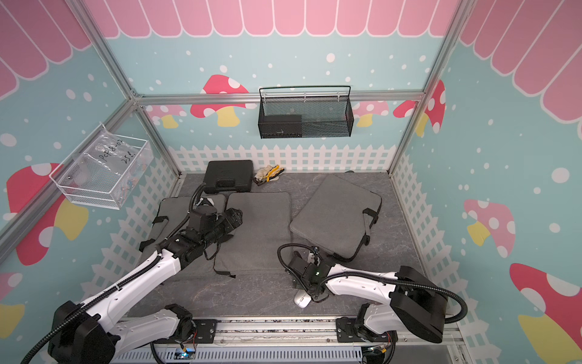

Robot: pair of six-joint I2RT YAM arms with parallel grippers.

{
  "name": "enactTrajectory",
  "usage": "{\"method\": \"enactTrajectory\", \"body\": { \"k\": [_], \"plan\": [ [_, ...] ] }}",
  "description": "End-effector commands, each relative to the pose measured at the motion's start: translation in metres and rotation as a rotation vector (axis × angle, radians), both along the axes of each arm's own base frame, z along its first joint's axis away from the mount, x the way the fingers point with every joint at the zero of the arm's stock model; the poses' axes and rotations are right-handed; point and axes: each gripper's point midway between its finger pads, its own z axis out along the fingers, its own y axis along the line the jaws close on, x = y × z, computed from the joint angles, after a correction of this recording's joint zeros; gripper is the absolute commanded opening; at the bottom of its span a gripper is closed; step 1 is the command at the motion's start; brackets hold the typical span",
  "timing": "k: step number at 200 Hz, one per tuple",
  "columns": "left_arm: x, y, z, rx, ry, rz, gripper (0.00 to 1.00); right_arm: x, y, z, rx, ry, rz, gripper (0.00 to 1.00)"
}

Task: Put the mouse into the laptop bag
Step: Pick up the mouse from the center of the board.

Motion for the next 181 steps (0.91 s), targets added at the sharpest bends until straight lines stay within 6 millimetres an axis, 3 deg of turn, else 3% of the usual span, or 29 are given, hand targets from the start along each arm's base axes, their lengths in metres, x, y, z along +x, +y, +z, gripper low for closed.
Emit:
{"method": "enactTrajectory", "body": {
  "k": [1, 41, 88, 125, 181],
  "plan": [
    [-0.001, -0.001, -0.006, -0.005, 0.018, -0.011, 0.99, -0.003, -0.018, 0.005, -0.102, -0.005, -0.05, 0.89],
    [0.002, 0.0, -0.008, -0.006, 0.019, -0.006, 1.0, -0.019, -0.03, 0.009, -0.079, 0.028, -0.048, 0.92],
    [0.004, -0.002, -0.012, -0.022, 0.029, -0.008, 0.99, -0.053, -0.028, -0.009, -0.029, 0.109, 0.0, 0.93],
    [0.005, -0.006, -0.015, -0.035, 0.041, -0.02, 0.99, -0.06, -0.005, -0.016, 0.02, 0.121, 0.063, 0.93],
    [0.003, -0.004, -0.016, -0.041, 0.039, -0.013, 0.99, -0.045, 0.032, -0.022, -0.007, 0.098, 0.141, 0.91]
  ]
}}
